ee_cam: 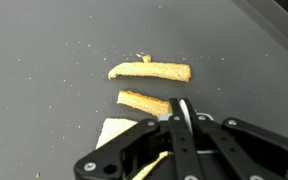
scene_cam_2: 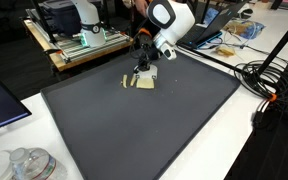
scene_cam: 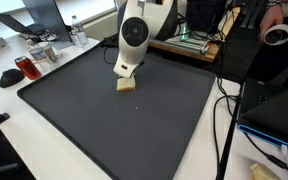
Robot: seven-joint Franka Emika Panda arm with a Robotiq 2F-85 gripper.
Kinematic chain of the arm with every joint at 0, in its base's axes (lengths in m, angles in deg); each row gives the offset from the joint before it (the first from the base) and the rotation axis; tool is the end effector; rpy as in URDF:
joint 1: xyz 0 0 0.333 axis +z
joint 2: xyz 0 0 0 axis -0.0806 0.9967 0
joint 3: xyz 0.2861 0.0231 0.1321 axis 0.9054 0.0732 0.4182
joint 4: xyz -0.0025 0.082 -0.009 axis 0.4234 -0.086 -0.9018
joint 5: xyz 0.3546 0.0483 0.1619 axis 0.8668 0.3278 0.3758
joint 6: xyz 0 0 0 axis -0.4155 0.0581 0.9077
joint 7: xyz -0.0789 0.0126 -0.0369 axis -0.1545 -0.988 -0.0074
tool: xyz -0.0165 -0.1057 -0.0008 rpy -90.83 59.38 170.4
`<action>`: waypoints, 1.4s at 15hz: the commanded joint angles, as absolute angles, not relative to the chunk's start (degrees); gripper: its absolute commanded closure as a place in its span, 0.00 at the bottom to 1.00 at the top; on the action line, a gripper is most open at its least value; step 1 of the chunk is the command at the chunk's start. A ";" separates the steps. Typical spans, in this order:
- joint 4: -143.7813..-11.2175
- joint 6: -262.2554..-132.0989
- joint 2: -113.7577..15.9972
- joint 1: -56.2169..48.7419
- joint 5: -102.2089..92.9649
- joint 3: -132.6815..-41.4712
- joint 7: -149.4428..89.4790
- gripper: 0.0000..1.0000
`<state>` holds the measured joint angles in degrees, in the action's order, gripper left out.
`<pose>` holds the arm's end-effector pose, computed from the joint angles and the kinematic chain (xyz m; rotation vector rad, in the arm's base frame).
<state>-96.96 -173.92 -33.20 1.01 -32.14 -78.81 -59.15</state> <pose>0.5513 0.0623 0.1618 2.4149 1.2322 -0.8337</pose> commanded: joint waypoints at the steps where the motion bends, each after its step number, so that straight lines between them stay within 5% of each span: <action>1: -95.38 -174.41 -31.39 1.42 -31.82 -77.78 -59.91 0.99; 21: -100.35 -174.10 -44.31 0.43 -30.57 -77.06 -58.88 0.99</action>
<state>-95.99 -173.98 -38.90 0.06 -31.77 -77.74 -59.22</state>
